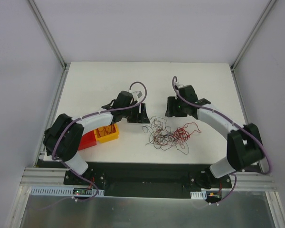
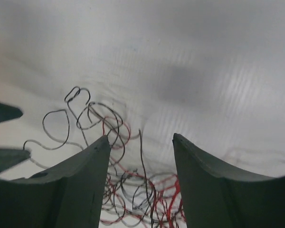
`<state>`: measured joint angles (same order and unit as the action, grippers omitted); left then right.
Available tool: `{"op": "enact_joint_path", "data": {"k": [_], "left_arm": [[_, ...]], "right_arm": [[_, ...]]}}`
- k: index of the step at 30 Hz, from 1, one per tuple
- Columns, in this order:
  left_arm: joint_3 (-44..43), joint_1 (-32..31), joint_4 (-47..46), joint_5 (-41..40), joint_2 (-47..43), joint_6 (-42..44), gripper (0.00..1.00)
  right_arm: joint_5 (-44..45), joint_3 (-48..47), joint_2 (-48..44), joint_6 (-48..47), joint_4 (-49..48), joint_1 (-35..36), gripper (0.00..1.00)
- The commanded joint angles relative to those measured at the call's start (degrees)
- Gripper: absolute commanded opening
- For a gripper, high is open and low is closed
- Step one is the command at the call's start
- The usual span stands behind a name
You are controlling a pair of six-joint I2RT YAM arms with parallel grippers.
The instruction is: Untangle the cables
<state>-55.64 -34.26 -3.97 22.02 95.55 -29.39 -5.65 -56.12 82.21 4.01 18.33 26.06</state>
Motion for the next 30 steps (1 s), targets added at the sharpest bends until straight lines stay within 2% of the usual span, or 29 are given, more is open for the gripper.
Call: {"op": "enact_joint_path", "data": {"k": [1, 4, 8, 12, 16, 19, 21, 27, 30], "left_arm": [[5.36, -1.16, -3.77, -2.87, -9.06, 0.21, 0.62], [5.27, -1.16, -2.36, 0.82, -8.71, -1.63, 0.62], [6.15, -1.86, -4.55, 3.91, -8.89, -3.75, 0.61], [6.59, -2.04, -4.47, 3.99, -9.59, -2.78, 0.61], [8.61, -2.04, -4.29, 4.26, -12.13, -2.87, 0.61], [10.63, -2.04, -4.12, 3.47, -14.85, -2.87, 0.63], [11.6, -2.04, -3.77, 2.94, -16.35, -2.96, 0.64], [12.92, -2.04, -3.59, 3.2, -17.94, -3.83, 0.73], [13.01, -2.04, -3.5, 3.38, -17.77, -4.1, 0.74]], "right_arm": [[-5.43, -7.94, 11.81, -5.92, -5.94, 1.53, 0.57], [-4.64, -10.5, 14.9, -8.14, -3.74, 2.94, 0.52], [-2.01, -5.6, 12.1, -9.11, -7.16, 5.66, 0.51], [2.56, 1.25, 7.88, -7.71, -11.45, 5.84, 0.59], [2.75, 8.11, 3.4, -8.49, -16.56, 6.02, 0.61], [0.65, 12.42, -0.46, -9.63, -22.35, 5.93, 0.62], [-3.73, 14.1, -2.05, -11.21, -25.43, 5.93, 0.62], [-6.82, 13.84, -1.53, -11.39, -26.84, 6.02, 0.62], [-12.52, 13.84, -1.36, -11.57, -28.69, 6.45, 0.62]]}}
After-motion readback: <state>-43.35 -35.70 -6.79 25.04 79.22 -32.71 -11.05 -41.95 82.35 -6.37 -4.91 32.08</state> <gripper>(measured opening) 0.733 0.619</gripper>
